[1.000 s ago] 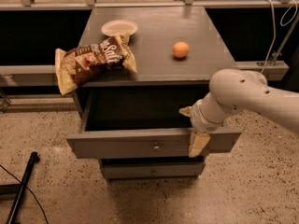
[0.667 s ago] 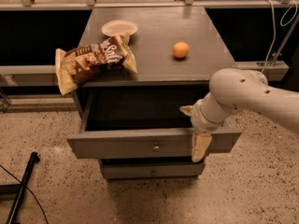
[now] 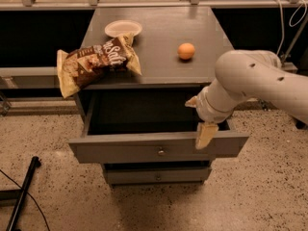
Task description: Open top drawer
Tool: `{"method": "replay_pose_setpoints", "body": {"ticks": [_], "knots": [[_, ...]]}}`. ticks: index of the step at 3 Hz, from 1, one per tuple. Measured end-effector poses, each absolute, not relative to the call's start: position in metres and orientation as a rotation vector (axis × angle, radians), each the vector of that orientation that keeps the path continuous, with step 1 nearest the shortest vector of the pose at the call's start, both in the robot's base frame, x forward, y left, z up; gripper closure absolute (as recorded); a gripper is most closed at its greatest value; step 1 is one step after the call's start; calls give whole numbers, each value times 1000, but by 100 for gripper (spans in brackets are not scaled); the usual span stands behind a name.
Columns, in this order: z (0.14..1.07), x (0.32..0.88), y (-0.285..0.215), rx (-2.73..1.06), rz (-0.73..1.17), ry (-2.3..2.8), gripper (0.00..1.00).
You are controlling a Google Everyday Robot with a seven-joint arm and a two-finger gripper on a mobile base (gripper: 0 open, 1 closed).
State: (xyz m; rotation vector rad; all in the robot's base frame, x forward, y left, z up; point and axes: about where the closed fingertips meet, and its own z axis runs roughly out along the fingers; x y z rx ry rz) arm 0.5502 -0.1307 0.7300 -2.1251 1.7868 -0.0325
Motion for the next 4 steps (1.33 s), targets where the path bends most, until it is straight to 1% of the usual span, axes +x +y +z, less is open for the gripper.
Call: {"method": "replay_pose_setpoints", "body": {"ticks": [1, 3, 4], "knots": [[739, 575, -131, -2125, -19, 1798, 35], [708, 624, -136, -2098, 23, 1882, 38], [687, 632, -140, -2083, 41, 1924, 55]]}}
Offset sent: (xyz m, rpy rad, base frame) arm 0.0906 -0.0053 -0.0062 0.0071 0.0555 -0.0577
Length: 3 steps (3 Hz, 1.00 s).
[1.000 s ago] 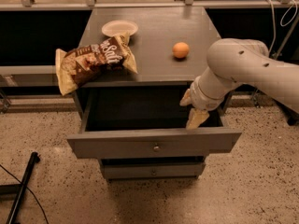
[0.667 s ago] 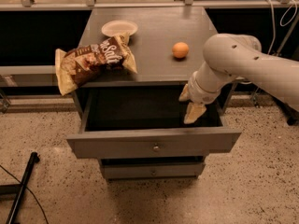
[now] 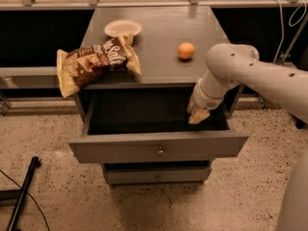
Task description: Open top drawer
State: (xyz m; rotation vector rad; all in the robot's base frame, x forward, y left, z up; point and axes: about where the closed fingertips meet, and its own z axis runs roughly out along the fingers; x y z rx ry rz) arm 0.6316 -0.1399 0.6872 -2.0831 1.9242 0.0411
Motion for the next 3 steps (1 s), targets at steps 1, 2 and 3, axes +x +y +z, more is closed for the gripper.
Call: {"method": "replay_pose_setpoints", "body": {"ticks": [1, 2, 3], "knots": [[661, 630, -147, -2061, 47, 1978, 73], [648, 624, -150, -2049, 44, 2004, 82], [639, 613, -150, -2052, 59, 2006, 86]]}}
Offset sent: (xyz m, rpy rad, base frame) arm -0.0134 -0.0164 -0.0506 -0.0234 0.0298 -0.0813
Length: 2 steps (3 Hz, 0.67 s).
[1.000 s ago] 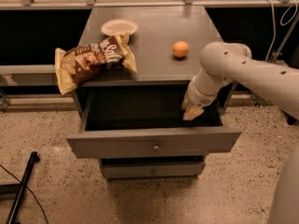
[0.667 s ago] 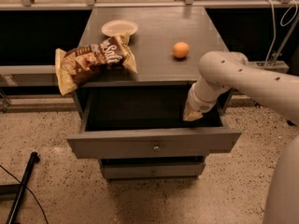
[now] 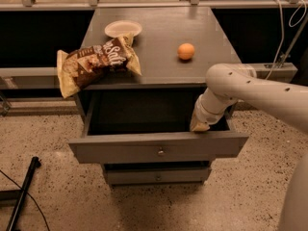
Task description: Open top drawer
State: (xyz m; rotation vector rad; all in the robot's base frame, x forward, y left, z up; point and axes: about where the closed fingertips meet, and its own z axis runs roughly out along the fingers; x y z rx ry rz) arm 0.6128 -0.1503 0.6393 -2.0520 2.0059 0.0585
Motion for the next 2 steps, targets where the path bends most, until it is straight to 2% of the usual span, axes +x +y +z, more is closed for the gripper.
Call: {"method": "replay_pose_setpoints", "body": {"ticks": [2], "knots": [[654, 544, -140, -2133, 86, 1929, 83]]}}
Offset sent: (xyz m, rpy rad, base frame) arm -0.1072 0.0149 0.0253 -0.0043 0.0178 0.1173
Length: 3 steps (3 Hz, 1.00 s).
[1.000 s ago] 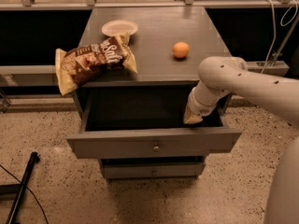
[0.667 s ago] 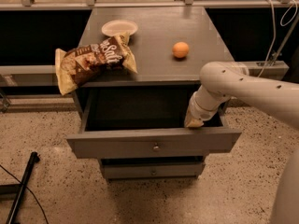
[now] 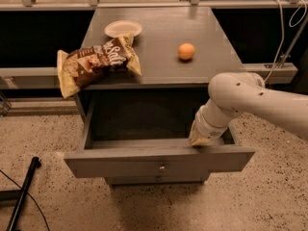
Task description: Open top drawer
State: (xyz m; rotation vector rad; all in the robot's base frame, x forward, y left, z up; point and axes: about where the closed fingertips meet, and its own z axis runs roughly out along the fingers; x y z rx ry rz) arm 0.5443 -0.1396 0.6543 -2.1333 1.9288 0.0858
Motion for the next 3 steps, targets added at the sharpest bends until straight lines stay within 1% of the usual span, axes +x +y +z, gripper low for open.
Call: {"method": "replay_pose_setpoints", "body": {"ticks": [1, 3], "knots": [[662, 497, -141, -2146, 130, 1935, 85], [667, 462, -135, -2138, 231, 1894, 86]]}}
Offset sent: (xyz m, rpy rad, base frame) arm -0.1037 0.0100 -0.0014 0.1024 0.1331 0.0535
